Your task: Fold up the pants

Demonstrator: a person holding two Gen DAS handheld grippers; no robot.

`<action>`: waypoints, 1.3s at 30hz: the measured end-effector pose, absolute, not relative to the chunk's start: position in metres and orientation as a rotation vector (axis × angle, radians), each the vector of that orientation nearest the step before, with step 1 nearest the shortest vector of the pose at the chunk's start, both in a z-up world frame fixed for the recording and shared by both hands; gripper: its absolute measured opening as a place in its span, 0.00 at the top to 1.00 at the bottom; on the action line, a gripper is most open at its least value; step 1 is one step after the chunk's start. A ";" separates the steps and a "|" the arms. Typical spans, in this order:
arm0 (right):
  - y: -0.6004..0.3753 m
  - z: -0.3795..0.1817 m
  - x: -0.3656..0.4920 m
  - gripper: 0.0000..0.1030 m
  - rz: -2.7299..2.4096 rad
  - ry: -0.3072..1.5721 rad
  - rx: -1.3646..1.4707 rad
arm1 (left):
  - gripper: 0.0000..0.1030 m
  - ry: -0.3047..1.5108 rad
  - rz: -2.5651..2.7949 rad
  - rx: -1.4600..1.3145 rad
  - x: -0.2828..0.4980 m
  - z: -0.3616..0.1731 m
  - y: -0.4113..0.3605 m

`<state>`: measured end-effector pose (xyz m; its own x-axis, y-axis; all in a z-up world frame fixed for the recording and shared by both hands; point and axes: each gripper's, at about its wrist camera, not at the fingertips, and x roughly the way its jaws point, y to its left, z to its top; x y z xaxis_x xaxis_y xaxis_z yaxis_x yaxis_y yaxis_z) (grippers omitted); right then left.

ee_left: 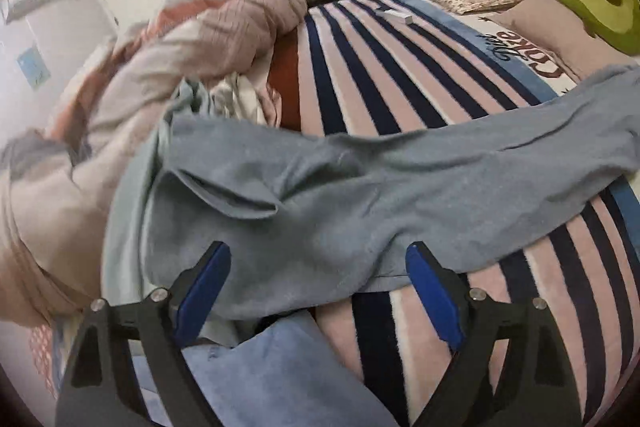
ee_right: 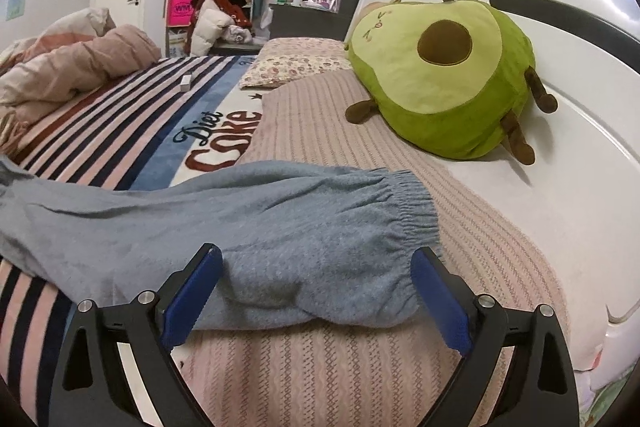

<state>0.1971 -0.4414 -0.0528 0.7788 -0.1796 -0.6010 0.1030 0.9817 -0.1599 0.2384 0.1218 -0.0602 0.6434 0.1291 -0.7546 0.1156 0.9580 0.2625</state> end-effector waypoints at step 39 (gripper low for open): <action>-0.483 -0.040 0.176 0.01 -0.176 0.685 -0.009 | 0.20 0.852 0.066 -0.053 0.209 -0.081 0.152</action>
<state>0.1757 -0.4831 -0.0404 0.7600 -0.1644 -0.6287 0.1587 0.9851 -0.0657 0.2093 0.1525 -0.0810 0.6564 0.0372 -0.7535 -0.0800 0.9966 -0.0205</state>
